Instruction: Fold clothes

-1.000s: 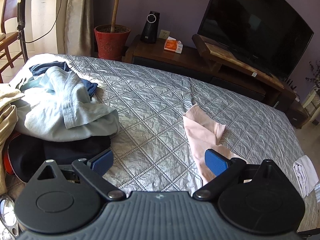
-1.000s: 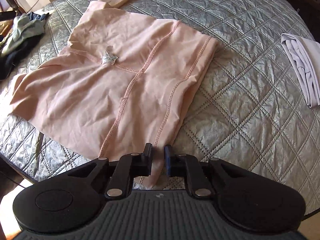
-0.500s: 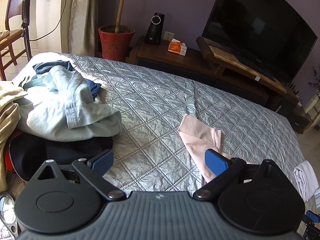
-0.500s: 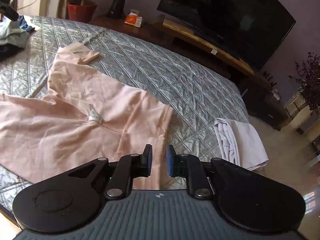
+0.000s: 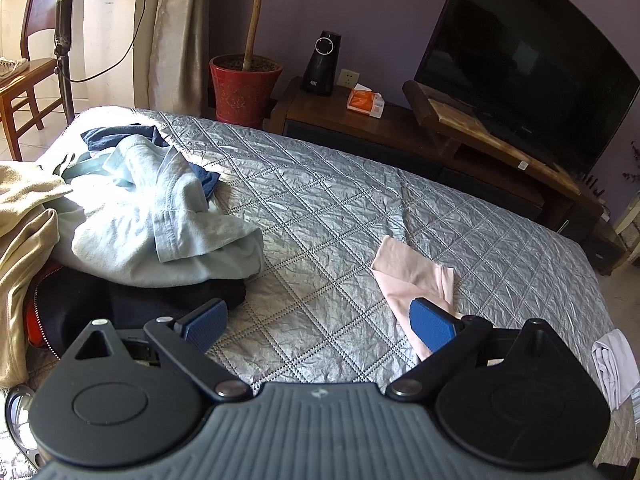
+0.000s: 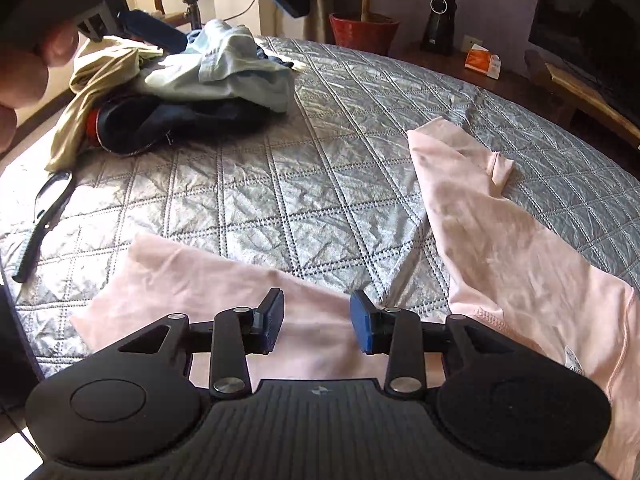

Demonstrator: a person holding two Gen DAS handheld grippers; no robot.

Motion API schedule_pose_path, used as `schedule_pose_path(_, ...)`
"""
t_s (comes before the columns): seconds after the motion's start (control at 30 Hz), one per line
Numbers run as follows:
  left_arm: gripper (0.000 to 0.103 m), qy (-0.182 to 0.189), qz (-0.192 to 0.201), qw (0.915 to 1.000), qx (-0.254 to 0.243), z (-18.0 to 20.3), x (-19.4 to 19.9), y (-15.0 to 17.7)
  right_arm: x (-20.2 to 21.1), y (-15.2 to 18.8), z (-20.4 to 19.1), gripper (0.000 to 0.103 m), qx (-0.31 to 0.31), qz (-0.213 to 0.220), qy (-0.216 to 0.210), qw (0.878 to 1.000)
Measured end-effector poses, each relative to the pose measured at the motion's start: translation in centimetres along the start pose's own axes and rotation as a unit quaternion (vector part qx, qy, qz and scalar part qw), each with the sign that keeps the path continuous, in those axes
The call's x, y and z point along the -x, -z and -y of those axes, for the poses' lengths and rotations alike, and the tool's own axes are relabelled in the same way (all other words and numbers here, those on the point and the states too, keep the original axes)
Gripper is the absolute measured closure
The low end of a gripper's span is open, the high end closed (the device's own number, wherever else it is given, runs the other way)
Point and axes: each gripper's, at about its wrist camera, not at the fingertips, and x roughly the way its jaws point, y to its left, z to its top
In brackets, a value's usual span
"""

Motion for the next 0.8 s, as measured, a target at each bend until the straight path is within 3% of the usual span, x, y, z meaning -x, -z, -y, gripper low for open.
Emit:
schedule_pose_path(0.1, 0.006, -0.004, 0.003, 1.0000, 0.002, -0.5, 0.2, -0.1, 0.6, -2.8, 3.7, 0.043, -0.049, 0.045, -0.006, 0.998)
schedule_pose_path(0.17, 0.006, -0.005, 0.002, 1.0000, 0.003, -0.6, 0.4, -0.1, -0.5, -5.3, 7.0, 0.044, -0.084, 0.045, 0.001, 0.995)
schedule_pose_path(0.27, 0.006, -0.010, 0.010, 0.9999, 0.002, -0.7, 0.7, -0.3, -2.2, -9.2, 9.3, 0.044, -0.060, 0.048, 0.010, 0.997)
schedule_pose_path(0.6, 0.006, -0.014, 0.011, 0.9998, 0.007, -1.0, 0.8, -0.5, -11.2, -13.4, 6.1, 0.044, 0.063, -0.020, -0.004, 0.998)
schedule_pose_path(0.7, 0.006, -0.013, 0.008, 0.9999, 0.003, -0.9, 0.5, -0.5, -13.2, -13.3, 6.0, 0.041, 0.068, -0.037, 0.015, 0.997)
schedule_pose_path(0.73, 0.006, -0.013, 0.006, 0.9999, 0.003, -1.0, 0.4, -0.5, -13.8, -13.3, 6.1, 0.046, 0.067, -0.044, 0.021, 0.997)
schedule_pose_path(0.77, 0.006, -0.014, 0.004, 0.9999, 0.004, -1.0, 0.3, -0.5, -14.1, -13.2, 6.1, 0.060, 0.064, -0.056, 0.021, 0.996)
schedule_pose_path(0.8, 0.006, -0.012, 0.004, 0.9999, 0.005, -1.0, 0.3, -0.5, -13.9, -13.1, 6.1, 0.095, 0.064, -0.057, 0.012, 0.996)
